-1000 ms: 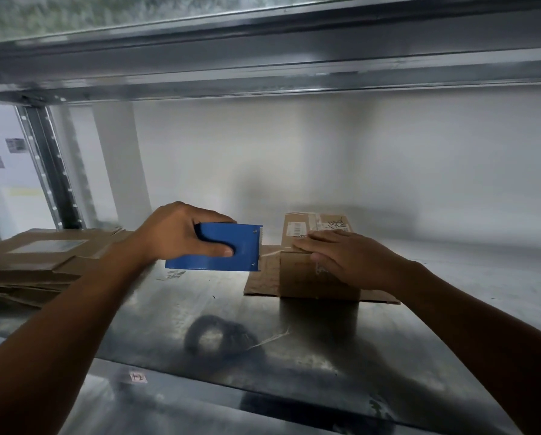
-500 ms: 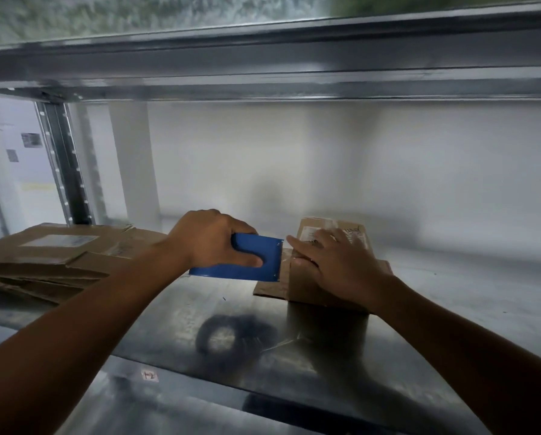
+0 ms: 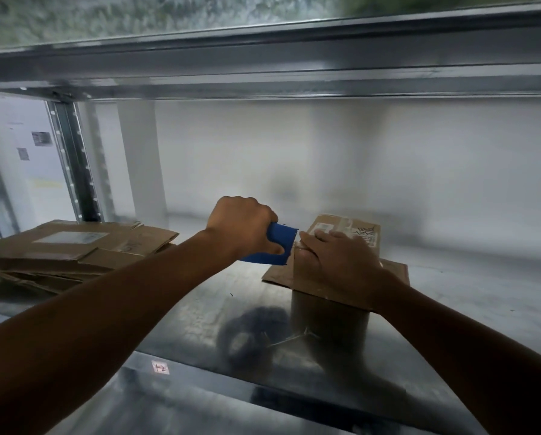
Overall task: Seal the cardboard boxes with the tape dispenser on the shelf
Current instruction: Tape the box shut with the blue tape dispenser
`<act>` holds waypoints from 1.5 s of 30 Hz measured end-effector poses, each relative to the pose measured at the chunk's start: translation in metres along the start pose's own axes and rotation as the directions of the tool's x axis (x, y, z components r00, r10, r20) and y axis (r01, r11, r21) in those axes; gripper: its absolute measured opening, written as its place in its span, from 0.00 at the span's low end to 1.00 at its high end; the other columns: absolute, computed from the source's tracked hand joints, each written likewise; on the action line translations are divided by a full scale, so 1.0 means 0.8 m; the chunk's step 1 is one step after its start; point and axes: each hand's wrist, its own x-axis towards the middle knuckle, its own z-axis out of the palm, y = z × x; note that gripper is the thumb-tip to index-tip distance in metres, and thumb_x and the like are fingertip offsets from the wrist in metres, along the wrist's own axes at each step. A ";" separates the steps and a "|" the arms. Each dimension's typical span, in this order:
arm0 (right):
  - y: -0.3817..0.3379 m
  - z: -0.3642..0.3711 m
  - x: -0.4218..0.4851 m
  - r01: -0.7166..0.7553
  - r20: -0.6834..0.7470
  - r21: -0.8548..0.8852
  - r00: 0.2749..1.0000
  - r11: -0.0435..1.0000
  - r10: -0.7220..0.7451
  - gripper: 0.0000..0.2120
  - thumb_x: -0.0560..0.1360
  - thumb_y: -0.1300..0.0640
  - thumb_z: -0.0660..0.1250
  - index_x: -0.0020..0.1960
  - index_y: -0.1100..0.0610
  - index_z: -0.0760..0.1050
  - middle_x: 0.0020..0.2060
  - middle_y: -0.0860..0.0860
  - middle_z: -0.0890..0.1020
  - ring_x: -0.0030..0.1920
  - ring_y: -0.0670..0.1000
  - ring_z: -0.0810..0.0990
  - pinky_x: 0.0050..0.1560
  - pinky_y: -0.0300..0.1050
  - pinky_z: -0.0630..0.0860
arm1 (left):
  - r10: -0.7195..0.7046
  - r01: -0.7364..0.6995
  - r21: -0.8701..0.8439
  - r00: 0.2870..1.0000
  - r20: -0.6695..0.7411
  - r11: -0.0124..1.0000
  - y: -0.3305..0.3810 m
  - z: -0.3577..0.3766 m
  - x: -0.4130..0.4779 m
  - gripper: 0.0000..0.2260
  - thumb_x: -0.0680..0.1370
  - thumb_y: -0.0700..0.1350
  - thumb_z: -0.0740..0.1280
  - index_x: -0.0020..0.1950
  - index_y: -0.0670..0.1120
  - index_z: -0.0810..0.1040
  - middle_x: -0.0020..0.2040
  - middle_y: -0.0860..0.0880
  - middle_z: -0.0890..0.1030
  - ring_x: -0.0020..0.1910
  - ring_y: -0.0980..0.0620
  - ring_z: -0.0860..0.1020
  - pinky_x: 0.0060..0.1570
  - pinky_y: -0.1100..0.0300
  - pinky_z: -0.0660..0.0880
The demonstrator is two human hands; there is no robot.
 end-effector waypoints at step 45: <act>-0.054 -0.042 -0.008 0.232 -0.207 0.241 0.961 0.942 -0.184 0.27 0.84 0.42 0.55 0.81 0.41 0.56 0.70 0.50 0.77 0.71 0.56 0.73 0.68 0.58 0.70 | -0.421 0.454 -0.254 0.890 0.177 0.854 -0.046 0.060 -0.118 0.20 0.83 0.61 0.60 0.64 0.47 0.78 0.55 0.44 0.83 0.52 0.45 0.82 0.54 0.51 0.80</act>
